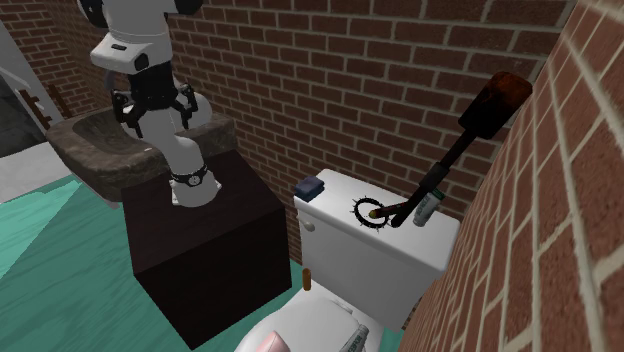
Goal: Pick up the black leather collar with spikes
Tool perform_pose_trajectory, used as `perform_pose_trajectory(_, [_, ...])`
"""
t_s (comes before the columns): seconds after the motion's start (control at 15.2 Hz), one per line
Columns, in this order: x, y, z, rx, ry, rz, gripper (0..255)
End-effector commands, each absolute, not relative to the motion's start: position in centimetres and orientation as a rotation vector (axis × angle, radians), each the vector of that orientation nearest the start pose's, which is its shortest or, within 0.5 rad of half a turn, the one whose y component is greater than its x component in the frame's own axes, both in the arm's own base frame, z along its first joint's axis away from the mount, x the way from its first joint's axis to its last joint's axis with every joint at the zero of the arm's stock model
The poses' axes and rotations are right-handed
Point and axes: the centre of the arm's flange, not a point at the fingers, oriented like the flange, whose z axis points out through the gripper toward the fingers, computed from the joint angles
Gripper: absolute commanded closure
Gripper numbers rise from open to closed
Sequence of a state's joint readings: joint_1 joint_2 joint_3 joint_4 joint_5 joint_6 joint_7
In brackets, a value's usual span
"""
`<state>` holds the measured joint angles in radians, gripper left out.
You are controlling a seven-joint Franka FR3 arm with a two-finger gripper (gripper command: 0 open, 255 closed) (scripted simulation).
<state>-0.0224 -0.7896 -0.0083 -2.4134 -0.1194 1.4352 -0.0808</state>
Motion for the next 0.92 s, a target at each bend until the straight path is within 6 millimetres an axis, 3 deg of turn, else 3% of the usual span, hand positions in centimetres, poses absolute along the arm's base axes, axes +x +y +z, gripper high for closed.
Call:
perform_pose_trajectory(0.0, [28.7, -2.3, 55.5, -3.228, -0.078, 0.315, 0])
perform_pose_trajectory(0.86, [34.5, 12.6, 47.3, -3.29, 0.04, 0.327, 0])
